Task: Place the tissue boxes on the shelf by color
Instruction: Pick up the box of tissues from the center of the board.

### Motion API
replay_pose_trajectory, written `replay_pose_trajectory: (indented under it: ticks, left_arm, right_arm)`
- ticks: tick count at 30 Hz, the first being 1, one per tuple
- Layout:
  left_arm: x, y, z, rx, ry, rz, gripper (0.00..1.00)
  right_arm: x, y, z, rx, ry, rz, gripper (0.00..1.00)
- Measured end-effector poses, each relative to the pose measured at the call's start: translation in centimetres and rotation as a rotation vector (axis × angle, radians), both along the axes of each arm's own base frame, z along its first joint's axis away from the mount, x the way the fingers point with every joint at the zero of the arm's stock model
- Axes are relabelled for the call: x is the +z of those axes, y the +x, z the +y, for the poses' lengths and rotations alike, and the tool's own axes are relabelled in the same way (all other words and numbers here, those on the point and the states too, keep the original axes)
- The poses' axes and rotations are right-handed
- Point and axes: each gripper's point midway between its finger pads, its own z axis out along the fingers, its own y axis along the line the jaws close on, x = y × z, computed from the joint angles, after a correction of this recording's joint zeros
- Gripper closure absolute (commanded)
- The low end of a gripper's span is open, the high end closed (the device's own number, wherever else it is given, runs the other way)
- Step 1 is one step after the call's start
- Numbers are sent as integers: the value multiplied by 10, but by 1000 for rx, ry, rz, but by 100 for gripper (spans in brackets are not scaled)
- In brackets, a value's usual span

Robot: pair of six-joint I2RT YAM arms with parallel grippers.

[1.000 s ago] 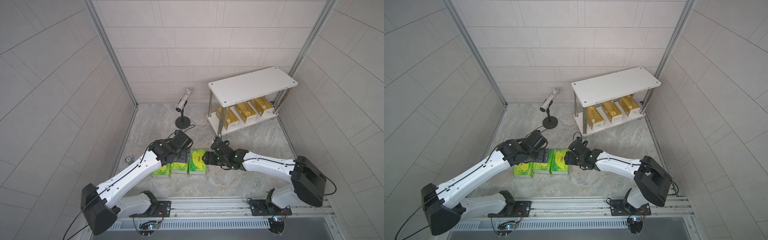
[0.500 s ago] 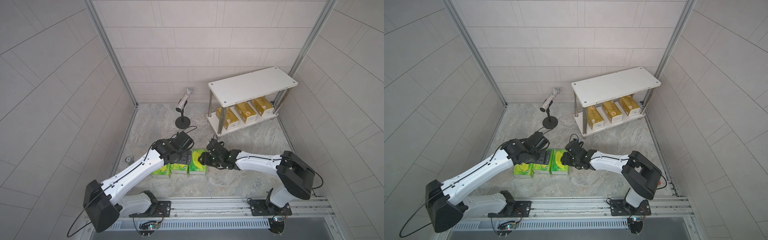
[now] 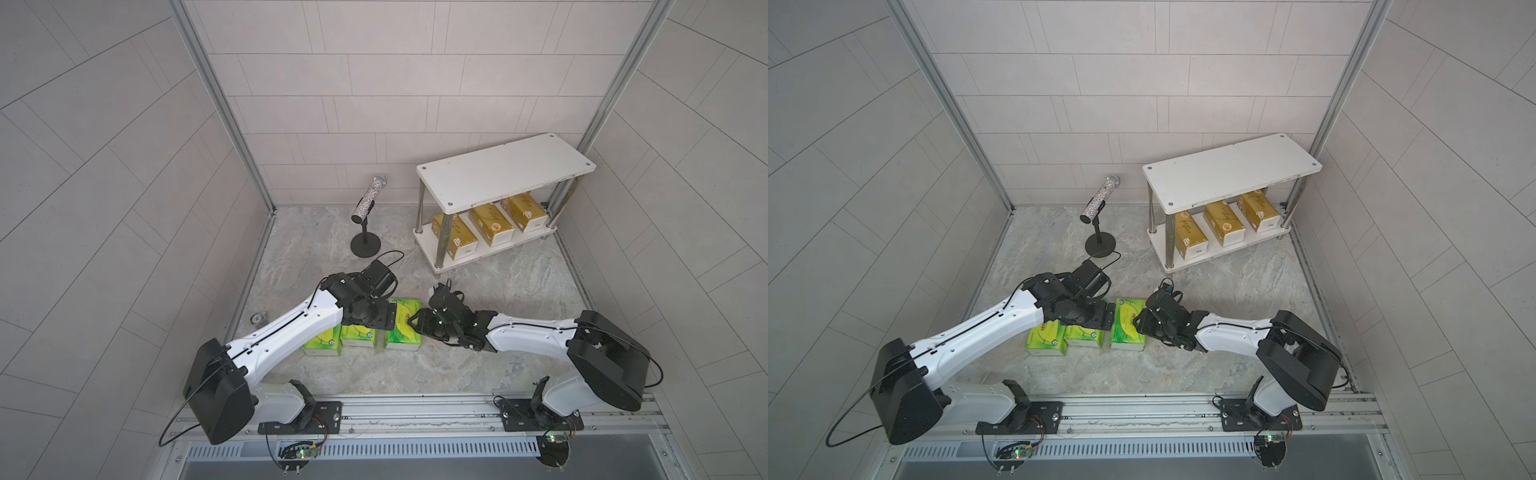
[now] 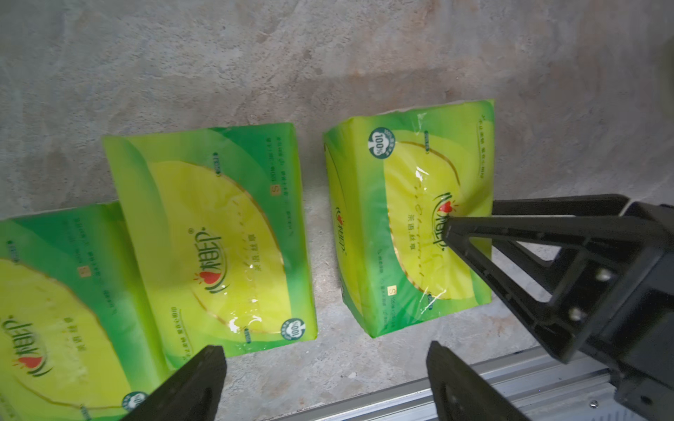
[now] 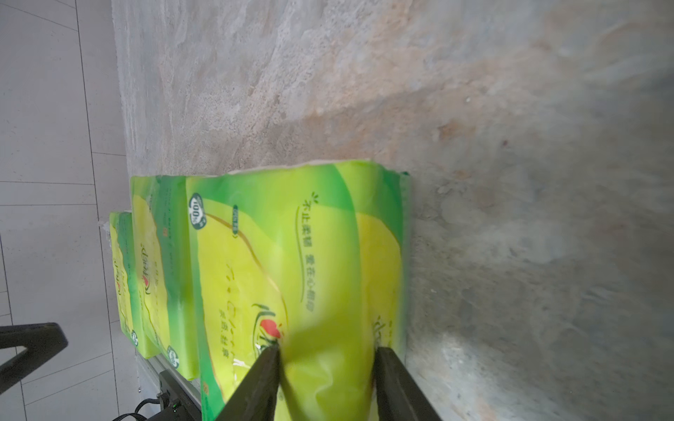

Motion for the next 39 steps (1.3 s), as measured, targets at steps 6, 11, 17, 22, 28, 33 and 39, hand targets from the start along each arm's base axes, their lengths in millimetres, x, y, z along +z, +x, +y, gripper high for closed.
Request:
replay_pose_trajectory:
  ticks: [6, 11, 17, 22, 28, 33, 39]
  left_arm:
    - [-17, 6, -27, -9, -48, 36, 6]
    - [-27, 12, -43, -4, -84, 53, 6]
    - [-32, 22, -63, 19, -164, 51, 6]
    - [-47, 23, -69, 33, -183, 70, 6]
    - [-56, 25, -75, 33, -206, 75, 6]
    - [-63, 26, -83, 51, -257, 82, 6]
    - [-69, 29, -93, 60, -302, 89, 6]
  right_arm:
    - [-2, 7, -22, -54, 54, -7, 58]
    - [-2, 11, -32, -70, 63, -9, 59]
    - [-4, 10, -36, -73, 81, -15, 61]
    - [-5, 12, -42, -81, 98, -14, 62]
    - [-4, 17, -53, -95, 92, -24, 62]
    - [-5, 16, -55, -86, 85, -24, 63]
    - [-6, 16, -54, -79, 86, -22, 63]
